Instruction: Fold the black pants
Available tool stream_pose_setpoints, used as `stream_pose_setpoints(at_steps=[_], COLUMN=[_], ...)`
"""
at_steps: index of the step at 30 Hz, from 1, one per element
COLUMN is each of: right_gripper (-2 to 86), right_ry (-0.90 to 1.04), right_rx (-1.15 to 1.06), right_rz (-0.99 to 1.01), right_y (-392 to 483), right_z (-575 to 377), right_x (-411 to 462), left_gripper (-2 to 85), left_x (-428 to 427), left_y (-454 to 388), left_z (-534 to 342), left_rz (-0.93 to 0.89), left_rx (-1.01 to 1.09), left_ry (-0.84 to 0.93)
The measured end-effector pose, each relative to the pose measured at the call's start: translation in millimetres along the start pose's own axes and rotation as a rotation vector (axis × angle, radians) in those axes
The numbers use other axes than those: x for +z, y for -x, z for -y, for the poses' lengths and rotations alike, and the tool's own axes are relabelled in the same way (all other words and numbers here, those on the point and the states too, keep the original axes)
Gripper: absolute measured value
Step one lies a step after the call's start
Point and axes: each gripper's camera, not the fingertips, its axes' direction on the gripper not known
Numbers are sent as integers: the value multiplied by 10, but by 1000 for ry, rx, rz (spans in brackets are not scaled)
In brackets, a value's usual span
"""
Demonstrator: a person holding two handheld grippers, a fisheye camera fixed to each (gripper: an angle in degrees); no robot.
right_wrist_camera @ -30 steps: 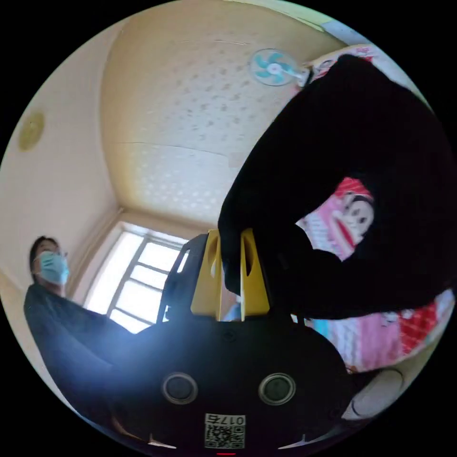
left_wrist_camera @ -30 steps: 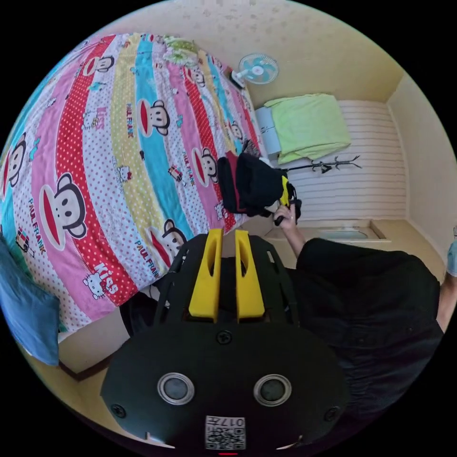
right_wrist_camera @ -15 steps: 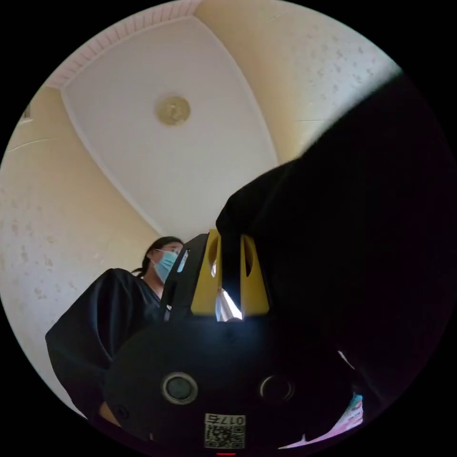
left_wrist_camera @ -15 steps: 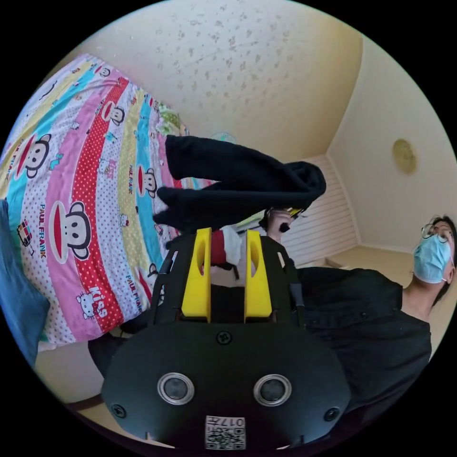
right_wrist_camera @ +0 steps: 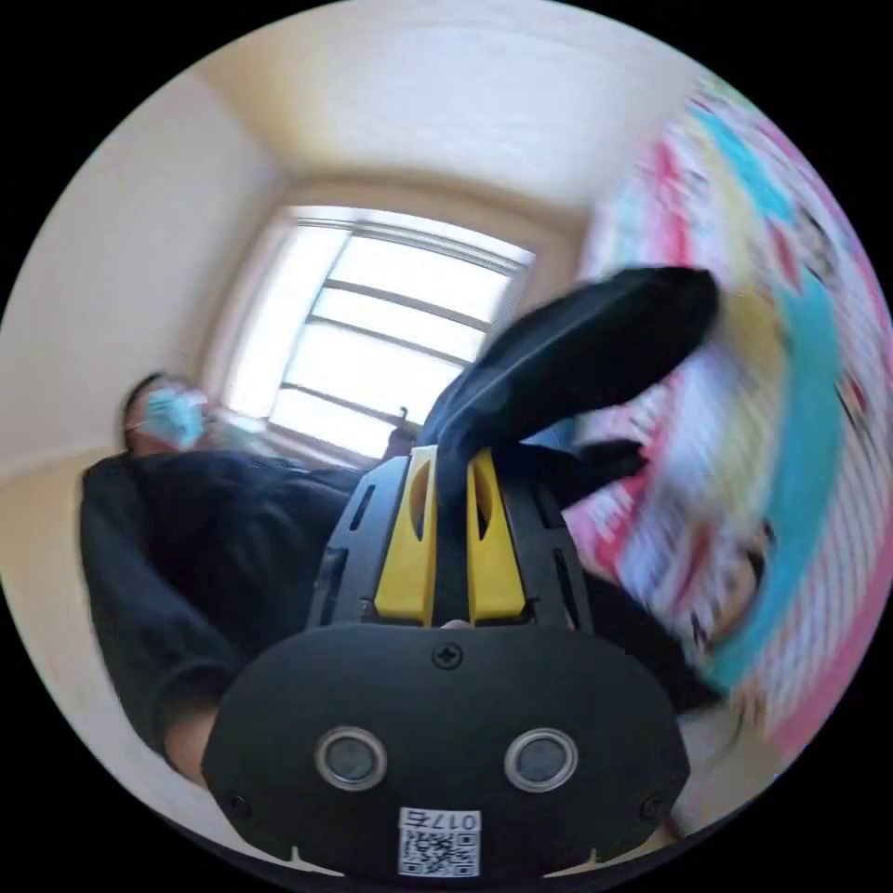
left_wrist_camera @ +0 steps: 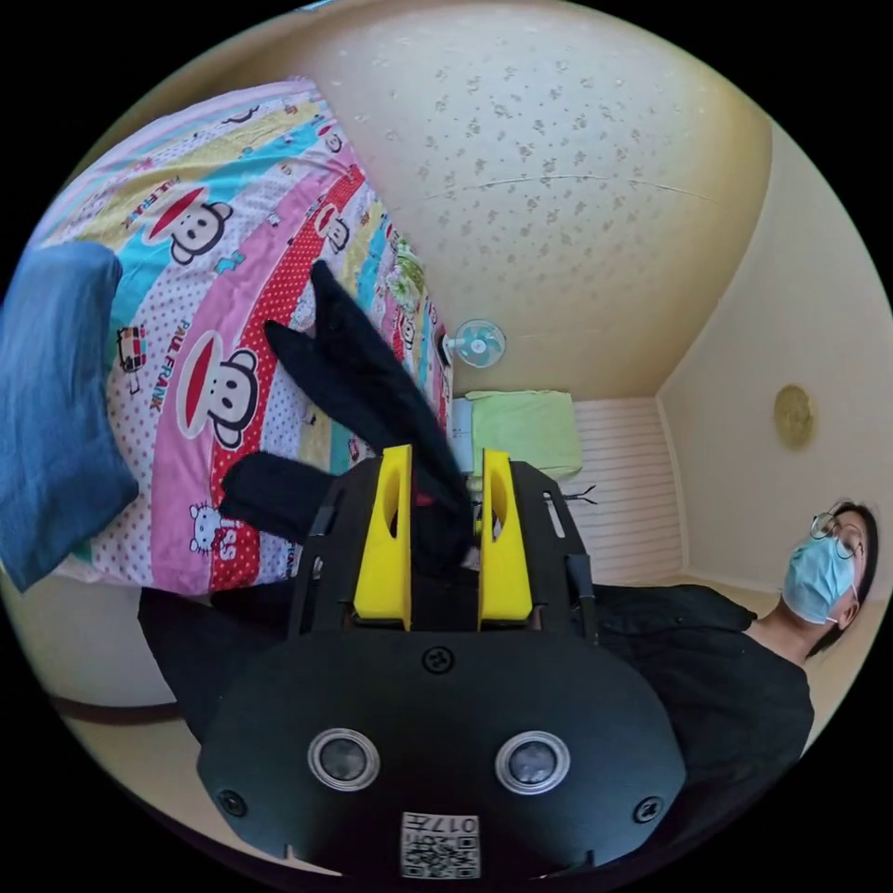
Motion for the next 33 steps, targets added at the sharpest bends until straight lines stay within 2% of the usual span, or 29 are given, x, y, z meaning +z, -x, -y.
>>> stream_pose_setpoints(at_steps=[2,4,7,9,12,14,17,20,24,26,29,33], right_gripper=[32,29,32,57,107,129,160,177,172,137,101,67], right_ry=[103,100,59,98,248,376,568,654,808,922,988,841], right_rx=[347,421,407,341,221,120,58,40,2,-234,-517,-593], right_rz=[-208,-224,-136,-166,-387,-659,-852,-980,-1325,-1583,-1714,-1691], right_y=[-447,-494,-344,-172,104,274,270,270,108,100,145,498], right_z=[-160,-112,352,812,1685,2359,3003,3328,3174,2781,2248,1883], right_x=[145,183,367,631,1352,2145,3278,4224,5105,5548,5758,5495], left_gripper=[113,113,113,112,105,102,100,97,94,93,93,88], left_x=[45,85,100,125,144,158,217,292,300,285,233,161], left_y=[36,46,-5,-32,-124,-199,-280,-292,-232,-192,-194,-252], left_z=[-27,-66,-151,-222,-417,-574,-893,-1232,-1617,-1706,-1732,-1636], left_rz=[14,38,114,167,304,376,462,513,530,507,459,459], left_rx=[-27,-59,-86,-109,-136,-143,-180,-239,-339,-366,-347,-262], left_ry=[10,17,3,-6,-77,-128,-190,-202,-247,-271,-303,-307])
